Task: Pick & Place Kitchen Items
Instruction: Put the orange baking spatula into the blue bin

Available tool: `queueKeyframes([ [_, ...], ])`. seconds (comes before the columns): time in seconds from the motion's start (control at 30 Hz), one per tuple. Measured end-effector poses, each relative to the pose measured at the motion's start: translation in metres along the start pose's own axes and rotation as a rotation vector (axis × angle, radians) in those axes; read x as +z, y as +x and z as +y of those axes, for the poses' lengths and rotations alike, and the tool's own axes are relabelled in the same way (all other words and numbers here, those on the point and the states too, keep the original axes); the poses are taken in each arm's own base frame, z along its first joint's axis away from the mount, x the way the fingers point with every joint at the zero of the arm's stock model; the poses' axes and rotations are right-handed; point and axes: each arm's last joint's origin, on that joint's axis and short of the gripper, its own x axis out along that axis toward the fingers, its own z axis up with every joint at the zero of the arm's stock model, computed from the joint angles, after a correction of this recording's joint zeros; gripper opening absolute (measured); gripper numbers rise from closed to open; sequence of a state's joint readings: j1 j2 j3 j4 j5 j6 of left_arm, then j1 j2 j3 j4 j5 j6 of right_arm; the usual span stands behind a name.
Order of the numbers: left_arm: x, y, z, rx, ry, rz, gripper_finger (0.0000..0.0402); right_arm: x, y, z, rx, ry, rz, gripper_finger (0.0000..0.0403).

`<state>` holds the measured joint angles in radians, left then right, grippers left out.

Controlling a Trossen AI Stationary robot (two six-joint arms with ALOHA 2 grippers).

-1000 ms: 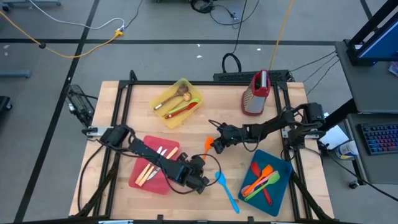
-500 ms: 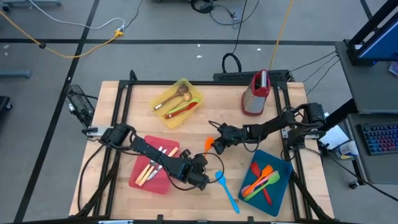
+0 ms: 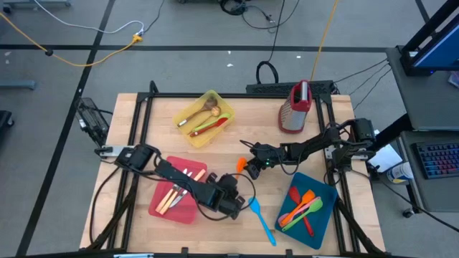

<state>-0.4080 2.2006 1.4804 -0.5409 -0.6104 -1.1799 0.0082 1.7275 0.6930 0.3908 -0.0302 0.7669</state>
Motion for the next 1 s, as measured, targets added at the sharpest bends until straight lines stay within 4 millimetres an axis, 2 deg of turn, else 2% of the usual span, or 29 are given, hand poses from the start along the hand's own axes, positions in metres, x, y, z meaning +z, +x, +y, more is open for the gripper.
queueKeyframes([
  [0.2,-0.017,0.020,-0.005,0.021,-0.065,-0.061,0.0114,0.000,0.000,0.000,0.005,-0.025,-0.003,0.0173],
  [0.3,-0.023,0.019,-0.003,0.041,-0.131,-0.060,0.0098,0.001,0.000,0.001,0.008,-0.028,-0.006,0.0173],
  [0.47,-0.028,0.017,-0.003,0.053,-0.128,-0.070,0.0067,0.004,0.000,0.004,0.037,-0.051,-0.038,0.0173],
  [0.67,-0.026,0.017,-0.003,0.050,-0.119,-0.063,0.0028,0.006,-0.002,0.006,0.058,-0.072,-0.062,0.0173],
  [0.83,-0.027,0.016,-0.005,0.041,-0.102,-0.087,0.0032,0.012,-0.008,0.006,0.052,-0.120,-0.072,0.0173],
  [1.0,-0.032,0.012,-0.007,0.041,-0.062,-0.149,0.0038,0.024,-0.011,-0.009,0.019,-0.085,-0.073,0.0173],
])
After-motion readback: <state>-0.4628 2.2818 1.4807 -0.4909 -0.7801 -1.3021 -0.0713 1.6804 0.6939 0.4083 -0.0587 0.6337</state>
